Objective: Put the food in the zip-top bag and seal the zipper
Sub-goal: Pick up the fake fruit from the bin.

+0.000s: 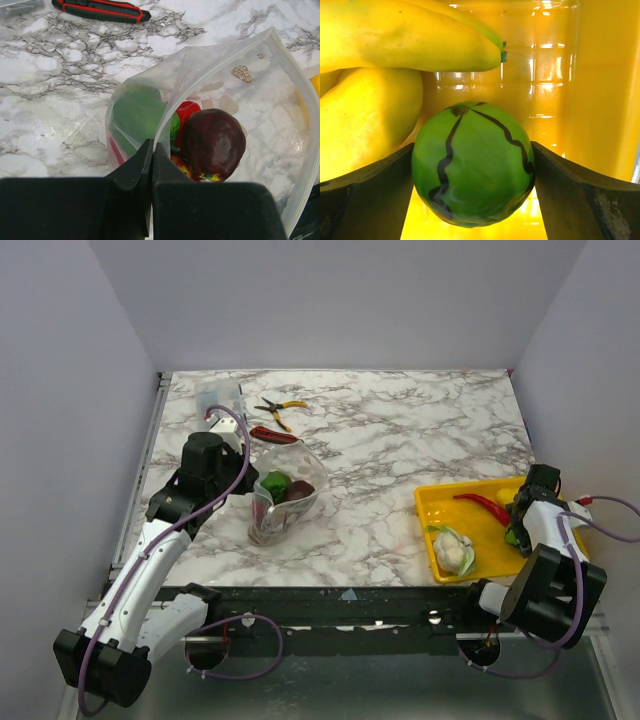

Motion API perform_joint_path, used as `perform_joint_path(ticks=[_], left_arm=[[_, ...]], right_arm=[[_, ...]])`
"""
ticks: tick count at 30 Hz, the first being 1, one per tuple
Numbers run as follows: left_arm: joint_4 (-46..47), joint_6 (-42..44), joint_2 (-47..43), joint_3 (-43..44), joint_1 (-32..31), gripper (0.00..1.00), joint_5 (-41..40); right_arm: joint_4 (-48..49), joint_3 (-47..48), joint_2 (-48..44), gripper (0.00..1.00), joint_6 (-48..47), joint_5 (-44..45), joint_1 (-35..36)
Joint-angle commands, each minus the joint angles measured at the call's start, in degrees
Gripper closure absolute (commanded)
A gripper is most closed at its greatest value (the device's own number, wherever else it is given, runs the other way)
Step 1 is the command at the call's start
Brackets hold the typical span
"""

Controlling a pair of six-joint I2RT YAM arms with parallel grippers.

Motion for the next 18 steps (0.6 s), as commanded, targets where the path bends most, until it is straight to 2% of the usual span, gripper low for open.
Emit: perform_joint_path(ticks=[1, 4, 9, 12, 18], left_arm=[[1.01, -0.35, 0.20, 0.55, 0.35, 1.00, 1.31], [1.10, -0.43, 0.03, 0.46, 0.35, 1.00, 1.27], [0.91, -0.44, 0.09, 0.66, 0.35, 1.00, 1.72], [1.14, -0.50, -0.33, 0.47, 0.35, 1.00, 1.67], [0.92, -0.45, -0.20, 0.76, 0.43, 1.00, 1.82]], right_arm=[[1.11, -0.69, -1.07, 0.14, -1.21, -3.38, -0.24], [1.31, -0.60, -4.95, 0.25, -2.23, -4.38, -0.25], [1.58, -0.20, -14.02, 0.61, -4.32, -4.84, -0.24], [1.46, 2.36, -17.61, 0.77, -5.66, -8.69, -0.19], [7.79, 5.45, -22.79, 0.89, -5.27, -22.80, 4.85]])
